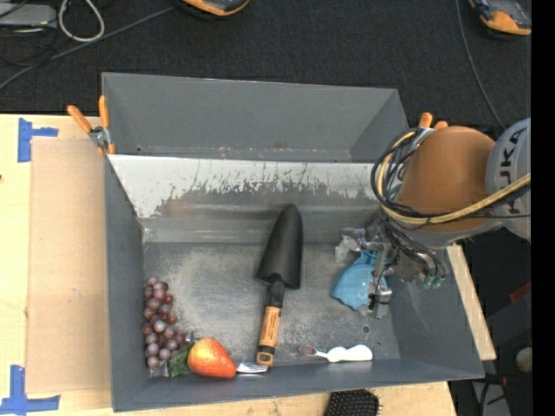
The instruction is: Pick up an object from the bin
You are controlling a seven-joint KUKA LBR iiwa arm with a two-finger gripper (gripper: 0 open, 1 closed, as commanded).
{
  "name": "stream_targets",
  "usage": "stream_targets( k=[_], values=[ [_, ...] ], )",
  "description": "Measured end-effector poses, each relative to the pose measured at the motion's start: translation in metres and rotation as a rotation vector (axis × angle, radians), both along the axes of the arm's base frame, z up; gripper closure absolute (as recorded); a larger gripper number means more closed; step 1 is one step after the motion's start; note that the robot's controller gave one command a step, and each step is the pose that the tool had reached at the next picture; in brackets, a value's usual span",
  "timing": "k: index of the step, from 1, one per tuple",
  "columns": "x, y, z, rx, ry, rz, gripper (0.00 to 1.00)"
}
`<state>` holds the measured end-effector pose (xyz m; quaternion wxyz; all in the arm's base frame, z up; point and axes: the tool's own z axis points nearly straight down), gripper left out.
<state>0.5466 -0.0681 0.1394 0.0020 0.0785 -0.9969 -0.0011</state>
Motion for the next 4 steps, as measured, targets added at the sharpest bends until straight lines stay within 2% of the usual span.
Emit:
stream_targets(
  k=[1, 2, 3, 4],
  values=[
    [0.079, -0.005, -0.027, 0.005, -0.012, 0.081, 0.00],
    [0.073, -0.047, -0.050, 0.002, 0.000, 0.101, 0.00],
    [0.003, -0.041, -0.064, 0.006, -0.006, 0.219, 0.00],
    [-0.030, -0.046, -0.067, 0.007, -0.001, 0.251, 0.00]
  ],
)
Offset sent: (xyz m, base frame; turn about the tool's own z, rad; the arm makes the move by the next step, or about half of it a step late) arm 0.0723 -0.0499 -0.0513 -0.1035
